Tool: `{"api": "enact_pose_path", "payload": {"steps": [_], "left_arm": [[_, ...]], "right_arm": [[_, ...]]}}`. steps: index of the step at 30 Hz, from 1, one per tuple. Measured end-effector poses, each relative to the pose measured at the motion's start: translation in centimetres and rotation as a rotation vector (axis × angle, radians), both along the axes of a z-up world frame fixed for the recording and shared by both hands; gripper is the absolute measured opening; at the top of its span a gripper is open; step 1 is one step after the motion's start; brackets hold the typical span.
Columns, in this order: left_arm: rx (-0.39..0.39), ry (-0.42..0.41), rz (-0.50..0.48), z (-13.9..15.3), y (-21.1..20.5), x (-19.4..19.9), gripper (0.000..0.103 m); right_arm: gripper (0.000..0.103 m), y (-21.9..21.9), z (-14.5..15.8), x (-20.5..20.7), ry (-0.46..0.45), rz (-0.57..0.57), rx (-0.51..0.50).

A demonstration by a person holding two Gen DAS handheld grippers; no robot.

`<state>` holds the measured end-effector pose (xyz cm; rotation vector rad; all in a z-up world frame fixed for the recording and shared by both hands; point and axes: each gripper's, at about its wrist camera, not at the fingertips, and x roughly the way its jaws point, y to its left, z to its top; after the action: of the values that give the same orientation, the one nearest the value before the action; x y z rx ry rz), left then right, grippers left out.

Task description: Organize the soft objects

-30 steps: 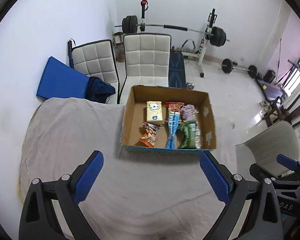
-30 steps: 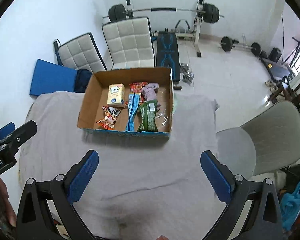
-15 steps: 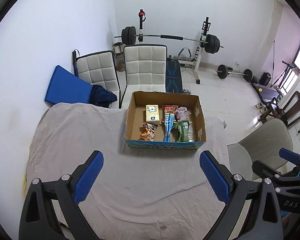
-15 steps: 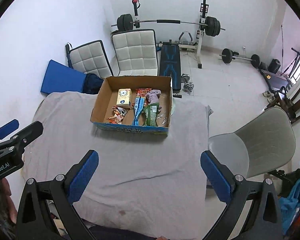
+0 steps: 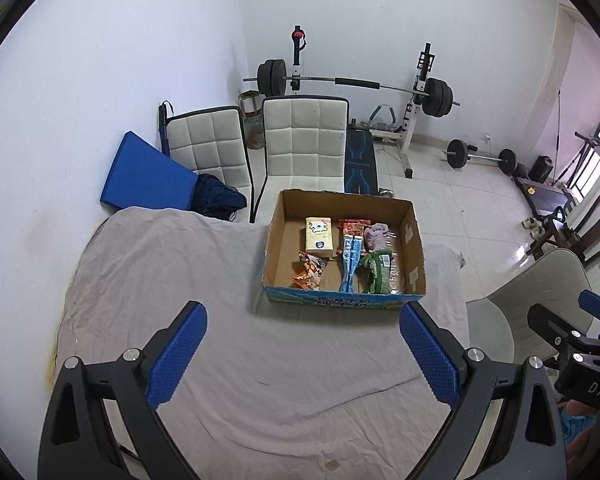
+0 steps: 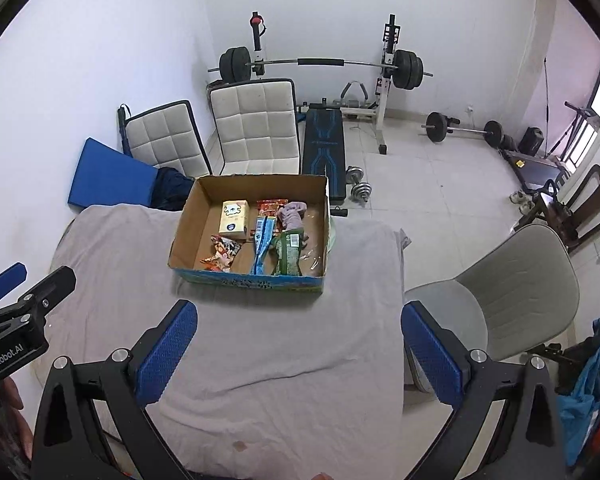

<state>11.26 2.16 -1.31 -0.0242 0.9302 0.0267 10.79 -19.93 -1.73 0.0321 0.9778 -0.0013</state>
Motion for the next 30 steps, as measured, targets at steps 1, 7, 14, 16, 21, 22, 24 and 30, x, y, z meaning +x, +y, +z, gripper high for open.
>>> {"api": "enact_pose_path", "payload": {"steps": [1, 7, 14, 16, 21, 22, 24, 30], "left_arm": [[-0.005, -0.001, 0.001, -0.1, 0.0, -0.1, 0.099], [0.011, 0.01, -0.01, -0.7, -0.4, 0.4, 0.099], [0.013, 0.0, -0.015, -0.4, -0.4, 0.2, 0.099], [0.011, -0.004, -0.014, -0.2, -0.2, 0.1, 0.099], [0.008, -0.007, -0.016, -0.1, -0.1, 0.1, 0.099], [0.008, -0.006, -0.016, -0.1, -0.1, 0.1, 0.099], [0.007, -0.006, -0.018, 0.0, -0.1, 0.0, 0.099], [0.006, -0.014, -0.016, 0.2, -0.2, -0.2, 0.099]], "right_arm": [[0.103, 0.1, -0.1, 0.2, -0.001, -0.001, -0.001], [0.103, 0.4, -0.5, 0.7, -0.003, -0.006, -0.013], [0.103, 0.4, -0.8, 1.0, -0.006, -0.012, -0.019], [0.103, 0.5, -0.7, 1.0, -0.013, -0.013, -0.021], [0.103, 0.6, -0.3, 0.7, -0.027, -0.009, -0.021], [0.103, 0.7, -0.3, 0.7, -0.027, -0.008, -0.021], [0.103, 0.8, -0.3, 0.7, -0.028, -0.006, -0.019], [0.103, 1.1, -0.3, 0.6, -0.028, -0.01, -0.026]]}}
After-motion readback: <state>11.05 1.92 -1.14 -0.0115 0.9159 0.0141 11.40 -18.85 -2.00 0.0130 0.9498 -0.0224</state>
